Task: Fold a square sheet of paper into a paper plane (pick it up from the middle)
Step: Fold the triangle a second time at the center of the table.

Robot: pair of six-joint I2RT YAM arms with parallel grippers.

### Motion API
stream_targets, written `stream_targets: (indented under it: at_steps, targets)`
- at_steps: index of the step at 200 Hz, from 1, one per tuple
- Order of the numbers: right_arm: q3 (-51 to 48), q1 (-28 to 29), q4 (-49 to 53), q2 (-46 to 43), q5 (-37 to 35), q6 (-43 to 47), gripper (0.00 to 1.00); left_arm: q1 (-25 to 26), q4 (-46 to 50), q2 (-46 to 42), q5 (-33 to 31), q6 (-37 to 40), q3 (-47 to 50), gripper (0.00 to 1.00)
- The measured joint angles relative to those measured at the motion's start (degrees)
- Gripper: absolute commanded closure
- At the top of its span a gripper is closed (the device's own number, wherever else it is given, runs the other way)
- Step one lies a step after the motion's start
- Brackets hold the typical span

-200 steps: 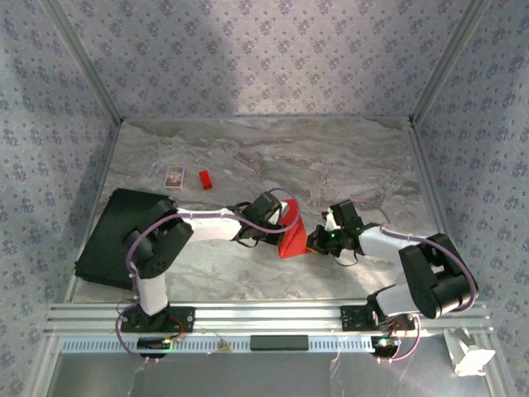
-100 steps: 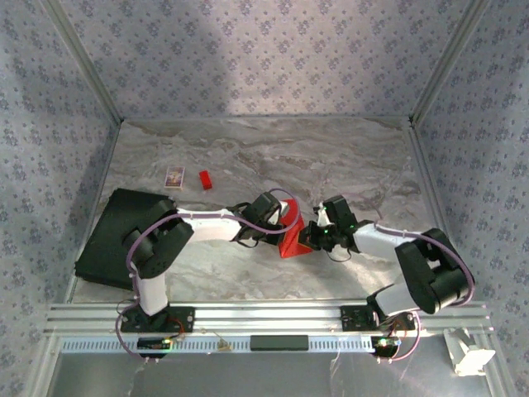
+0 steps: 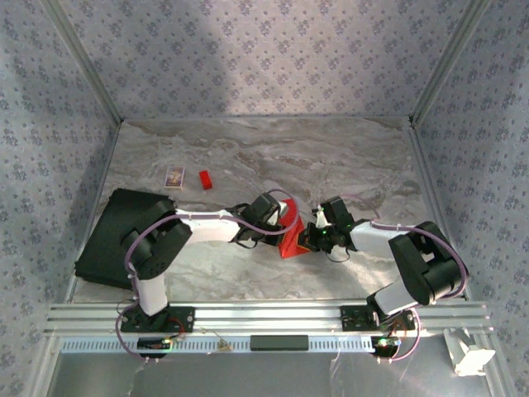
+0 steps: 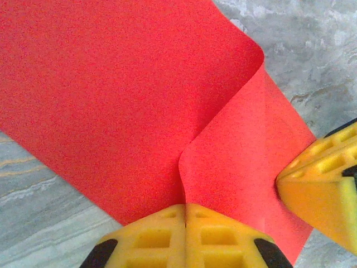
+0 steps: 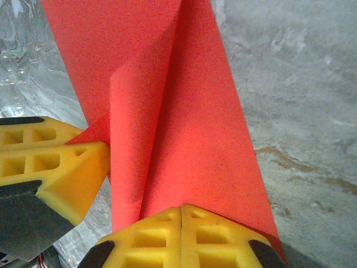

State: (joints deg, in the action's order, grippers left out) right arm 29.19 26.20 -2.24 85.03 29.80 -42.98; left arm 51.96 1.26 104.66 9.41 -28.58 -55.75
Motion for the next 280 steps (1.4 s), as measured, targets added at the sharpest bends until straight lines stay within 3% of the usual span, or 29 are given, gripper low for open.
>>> stream_targets:
  at_steps: [280]
  targets:
    - [0.00,0.00,-0.13,0.15,0.24,0.42,0.99,0.00,0.20,-1.05,-1.29,0.66,-0.59,1.00]
